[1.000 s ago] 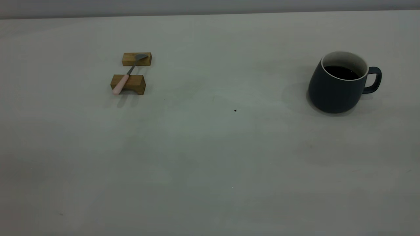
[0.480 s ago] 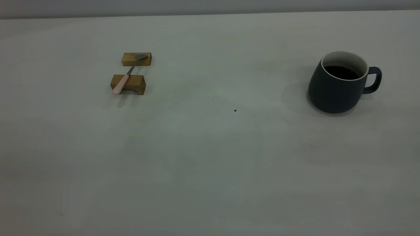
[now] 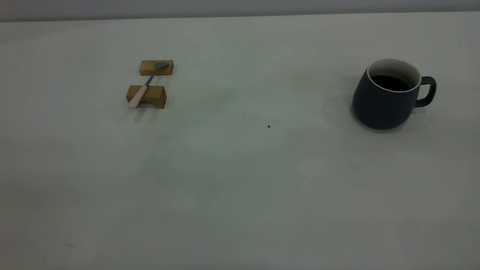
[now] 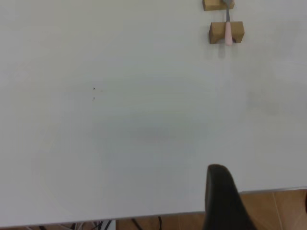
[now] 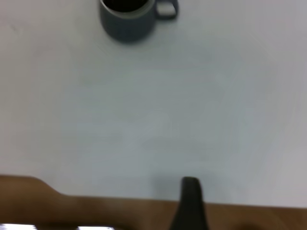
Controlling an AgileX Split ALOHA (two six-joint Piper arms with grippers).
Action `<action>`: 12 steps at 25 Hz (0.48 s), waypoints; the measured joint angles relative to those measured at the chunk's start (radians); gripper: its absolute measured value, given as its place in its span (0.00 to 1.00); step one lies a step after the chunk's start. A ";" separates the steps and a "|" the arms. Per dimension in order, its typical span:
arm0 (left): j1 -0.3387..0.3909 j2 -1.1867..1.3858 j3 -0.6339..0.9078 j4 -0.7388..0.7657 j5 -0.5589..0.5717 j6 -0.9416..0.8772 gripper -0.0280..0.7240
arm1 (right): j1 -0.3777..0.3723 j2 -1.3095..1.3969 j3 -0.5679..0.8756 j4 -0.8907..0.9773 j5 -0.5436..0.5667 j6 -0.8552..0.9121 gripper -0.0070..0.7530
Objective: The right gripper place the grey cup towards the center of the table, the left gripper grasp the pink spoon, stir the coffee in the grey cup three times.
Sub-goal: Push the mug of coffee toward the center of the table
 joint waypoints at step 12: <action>0.000 0.000 0.000 0.000 0.000 0.000 0.68 | 0.000 0.700 -0.171 -0.045 -0.215 -0.151 0.95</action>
